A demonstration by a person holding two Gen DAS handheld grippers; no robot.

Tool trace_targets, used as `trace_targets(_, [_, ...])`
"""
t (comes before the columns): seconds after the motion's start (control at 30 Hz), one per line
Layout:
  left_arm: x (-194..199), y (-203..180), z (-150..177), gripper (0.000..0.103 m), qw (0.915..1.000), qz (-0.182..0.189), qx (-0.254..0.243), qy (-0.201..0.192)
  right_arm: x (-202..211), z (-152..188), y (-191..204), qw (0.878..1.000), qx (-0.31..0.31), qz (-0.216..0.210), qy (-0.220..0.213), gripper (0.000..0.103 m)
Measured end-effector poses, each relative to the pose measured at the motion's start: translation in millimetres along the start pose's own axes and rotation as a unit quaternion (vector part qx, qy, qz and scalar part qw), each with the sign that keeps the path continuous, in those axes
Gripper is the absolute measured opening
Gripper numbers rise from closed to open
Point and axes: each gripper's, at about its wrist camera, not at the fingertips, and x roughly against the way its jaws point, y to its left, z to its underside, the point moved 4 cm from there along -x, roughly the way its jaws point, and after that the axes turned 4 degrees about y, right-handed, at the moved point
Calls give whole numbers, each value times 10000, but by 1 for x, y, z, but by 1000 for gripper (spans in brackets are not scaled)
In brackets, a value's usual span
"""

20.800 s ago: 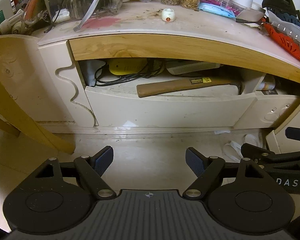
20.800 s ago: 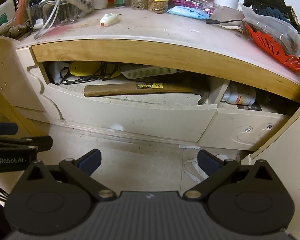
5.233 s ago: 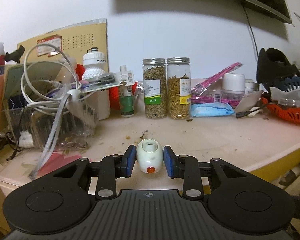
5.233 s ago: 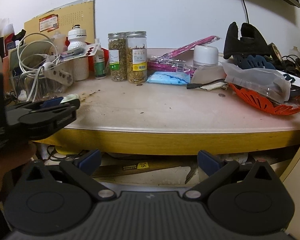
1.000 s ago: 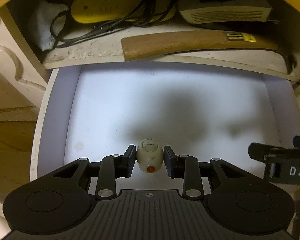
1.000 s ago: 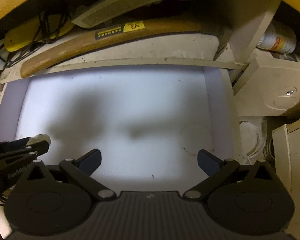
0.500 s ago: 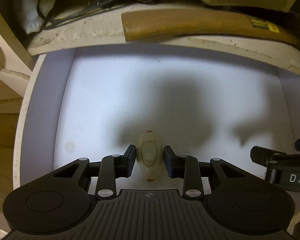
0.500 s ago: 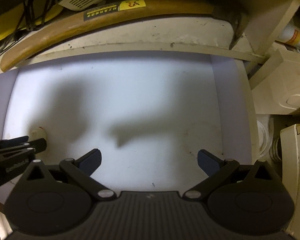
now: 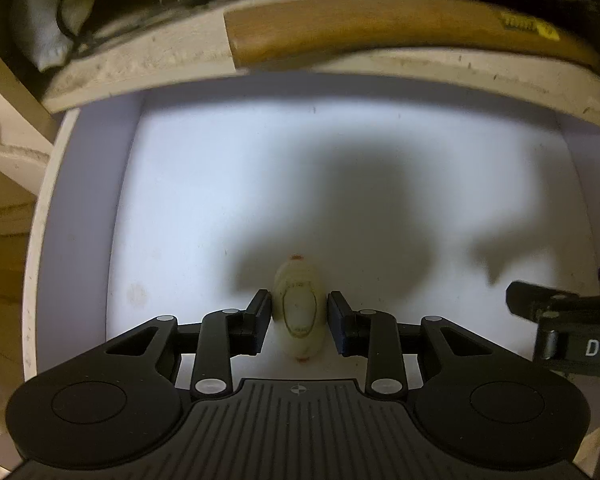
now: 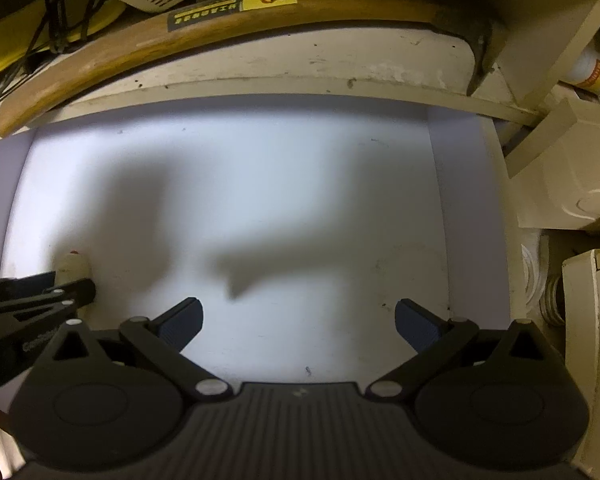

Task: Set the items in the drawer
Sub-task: 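Open the left tool fingers and release the bottle in the drawer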

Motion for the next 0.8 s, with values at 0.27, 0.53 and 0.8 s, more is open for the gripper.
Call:
trace_targets(0.27, [1,0,-2,79,9996,-280,36,-31,2,0,-4,9999,-80,65,-17,102])
trace_targets(0.53, [0,2,-6,80,9993,-338,150,87,4,0,-5,9999,-90,100,-38,102])
trace_targets(0.8, [13,4,-7,80,9993,-296,240,-9,9,-1,-5,9998,-105,125,-82,102])
